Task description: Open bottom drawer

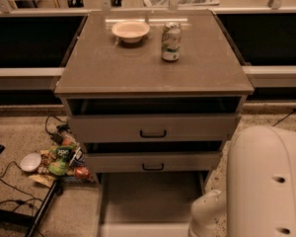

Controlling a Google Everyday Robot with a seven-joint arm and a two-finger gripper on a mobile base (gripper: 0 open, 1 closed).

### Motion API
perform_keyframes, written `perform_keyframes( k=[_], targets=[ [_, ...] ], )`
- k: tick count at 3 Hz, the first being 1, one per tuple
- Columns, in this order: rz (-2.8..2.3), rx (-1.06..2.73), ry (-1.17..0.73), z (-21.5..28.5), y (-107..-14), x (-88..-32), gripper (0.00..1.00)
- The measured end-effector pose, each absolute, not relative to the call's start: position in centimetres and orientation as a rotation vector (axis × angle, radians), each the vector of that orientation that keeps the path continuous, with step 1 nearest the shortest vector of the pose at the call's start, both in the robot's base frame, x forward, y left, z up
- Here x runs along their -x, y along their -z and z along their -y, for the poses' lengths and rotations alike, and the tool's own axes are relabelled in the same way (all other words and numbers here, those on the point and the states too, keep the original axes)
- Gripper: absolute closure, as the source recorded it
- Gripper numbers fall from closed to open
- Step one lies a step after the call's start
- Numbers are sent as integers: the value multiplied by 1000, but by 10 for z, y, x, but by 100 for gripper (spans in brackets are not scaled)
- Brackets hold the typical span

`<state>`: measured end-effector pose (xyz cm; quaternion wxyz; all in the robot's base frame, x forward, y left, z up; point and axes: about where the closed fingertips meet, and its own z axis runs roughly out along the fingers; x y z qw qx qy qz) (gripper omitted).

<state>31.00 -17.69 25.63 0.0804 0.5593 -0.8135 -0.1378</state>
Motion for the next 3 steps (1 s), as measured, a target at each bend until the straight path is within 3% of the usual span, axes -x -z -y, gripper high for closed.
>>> perform_keyframes(
  k=[2,3],
  targets=[
    [2435,-1663,459,196,-394,-274,0],
    [2482,-1703,511,200,-454,-226,0]
  ],
)
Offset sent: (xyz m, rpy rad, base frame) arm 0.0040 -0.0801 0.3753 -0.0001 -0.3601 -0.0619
